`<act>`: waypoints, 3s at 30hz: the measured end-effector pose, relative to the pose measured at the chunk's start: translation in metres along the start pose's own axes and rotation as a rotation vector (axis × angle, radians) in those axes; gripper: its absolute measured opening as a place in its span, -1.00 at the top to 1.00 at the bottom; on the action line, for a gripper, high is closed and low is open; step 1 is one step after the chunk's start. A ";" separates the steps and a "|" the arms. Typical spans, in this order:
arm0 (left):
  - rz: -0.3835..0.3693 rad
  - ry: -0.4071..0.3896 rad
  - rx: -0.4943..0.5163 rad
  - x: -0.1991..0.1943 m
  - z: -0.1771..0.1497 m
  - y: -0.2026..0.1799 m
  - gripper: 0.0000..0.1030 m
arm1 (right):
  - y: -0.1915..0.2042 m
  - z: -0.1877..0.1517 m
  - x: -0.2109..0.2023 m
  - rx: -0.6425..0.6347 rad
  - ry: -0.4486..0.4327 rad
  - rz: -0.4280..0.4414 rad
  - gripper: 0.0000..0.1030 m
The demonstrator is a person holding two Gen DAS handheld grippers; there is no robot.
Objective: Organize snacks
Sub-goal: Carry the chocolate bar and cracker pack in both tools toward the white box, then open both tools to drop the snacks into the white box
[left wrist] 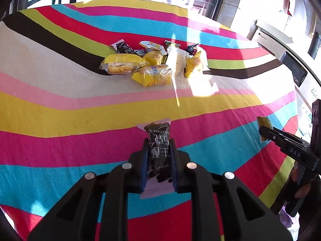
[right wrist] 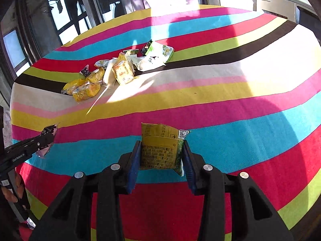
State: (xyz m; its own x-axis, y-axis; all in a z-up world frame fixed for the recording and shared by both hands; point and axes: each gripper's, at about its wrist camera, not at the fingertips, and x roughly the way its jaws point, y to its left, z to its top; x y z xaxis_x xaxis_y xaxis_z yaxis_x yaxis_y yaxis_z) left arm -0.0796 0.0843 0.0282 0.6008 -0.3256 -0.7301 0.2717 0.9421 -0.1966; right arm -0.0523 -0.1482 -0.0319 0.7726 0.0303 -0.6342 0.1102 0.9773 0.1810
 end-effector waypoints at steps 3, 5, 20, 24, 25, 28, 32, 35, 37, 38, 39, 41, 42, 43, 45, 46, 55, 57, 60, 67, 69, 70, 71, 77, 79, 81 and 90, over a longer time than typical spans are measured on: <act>-0.038 -0.007 0.003 -0.007 -0.010 -0.021 0.63 | 0.013 -0.005 -0.002 -0.079 -0.013 -0.030 0.23; -0.056 -0.013 0.011 -0.011 -0.017 -0.034 0.63 | 0.014 -0.006 -0.004 -0.086 -0.026 -0.035 0.23; -0.169 0.053 0.010 0.000 -0.040 -0.089 0.62 | -0.026 -0.002 -0.023 0.115 -0.044 0.130 0.23; -0.206 0.055 0.051 -0.003 -0.039 -0.106 0.62 | -0.038 -0.002 -0.051 0.088 -0.048 0.107 0.23; -0.217 0.059 0.062 -0.003 -0.040 -0.112 0.62 | -0.040 -0.003 -0.060 0.070 -0.050 0.103 0.23; -0.265 0.081 0.075 0.002 -0.043 -0.128 0.62 | -0.049 -0.012 -0.080 0.032 -0.034 0.084 0.23; -0.314 0.110 0.096 0.007 -0.048 -0.151 0.62 | -0.070 -0.034 -0.101 0.038 -0.005 0.049 0.23; -0.348 0.133 0.107 0.008 -0.051 -0.165 0.62 | -0.084 -0.049 -0.117 0.064 0.002 0.044 0.23; -0.368 0.152 0.124 0.007 -0.053 -0.173 0.62 | -0.091 -0.058 -0.129 0.080 -0.003 0.052 0.23; -0.375 0.158 0.137 0.007 -0.054 -0.179 0.62 | -0.093 -0.062 -0.136 0.084 -0.005 0.058 0.23; -0.381 0.163 0.155 0.006 -0.055 -0.186 0.62 | -0.095 -0.066 -0.141 0.082 -0.007 0.056 0.23; -0.393 0.164 0.197 0.001 -0.056 -0.201 0.61 | -0.101 -0.074 -0.154 0.081 -0.014 0.045 0.23; -0.401 0.162 0.218 -0.002 -0.057 -0.209 0.61 | -0.105 -0.079 -0.160 0.090 -0.021 0.041 0.23; -0.412 0.162 0.237 -0.004 -0.058 -0.217 0.61 | -0.109 -0.084 -0.165 0.104 -0.024 0.035 0.23; -0.437 0.169 0.270 -0.006 -0.061 -0.234 0.61 | -0.120 -0.094 -0.174 0.134 -0.026 0.023 0.23; -0.450 0.175 0.286 -0.007 -0.063 -0.243 0.61 | -0.125 -0.099 -0.177 0.148 -0.026 0.015 0.22; -0.557 0.258 0.492 -0.007 -0.098 -0.334 0.61 | -0.173 -0.144 -0.207 0.294 -0.067 -0.090 0.22; -0.579 0.271 0.542 -0.007 -0.108 -0.354 0.61 | -0.184 -0.156 -0.213 0.328 -0.075 -0.125 0.22; -0.610 0.293 0.610 -0.008 -0.121 -0.383 0.61 | -0.201 -0.171 -0.221 0.366 -0.078 -0.194 0.22; -0.654 0.362 0.728 0.005 -0.147 -0.441 0.61 | -0.243 -0.203 -0.236 0.441 -0.036 -0.390 0.21; -0.687 0.381 0.735 0.006 -0.153 -0.453 0.61 | -0.254 -0.211 -0.240 0.476 -0.023 -0.413 0.21; -0.710 0.388 0.732 0.006 -0.155 -0.457 0.61 | -0.258 -0.214 -0.240 0.487 -0.012 -0.422 0.19; -0.742 0.394 0.721 0.005 -0.157 -0.460 0.58 | -0.261 -0.218 -0.241 0.495 -0.001 -0.428 0.16; -0.823 0.369 0.589 0.004 -0.140 -0.436 -0.73 | -0.272 -0.225 -0.239 0.591 0.033 -0.446 -0.50; -0.761 0.337 0.533 0.009 -0.121 -0.411 -0.74 | -0.267 -0.220 -0.237 0.575 0.032 -0.447 -0.50; -0.661 0.267 0.465 0.012 -0.097 -0.373 -0.84 | -0.256 -0.212 -0.233 0.530 0.026 -0.443 -0.50; -0.105 0.053 0.105 0.013 -0.024 -0.160 -0.96 | -0.147 -0.148 -0.171 0.215 0.023 -0.192 -0.70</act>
State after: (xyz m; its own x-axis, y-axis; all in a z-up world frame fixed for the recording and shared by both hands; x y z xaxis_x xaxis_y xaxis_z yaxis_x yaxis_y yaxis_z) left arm -0.1334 -0.0689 0.0343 0.5252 -0.4146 -0.7432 0.4098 0.8886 -0.2061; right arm -0.2930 -0.2657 -0.0607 0.7104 -0.1438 -0.6890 0.3849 0.8989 0.2093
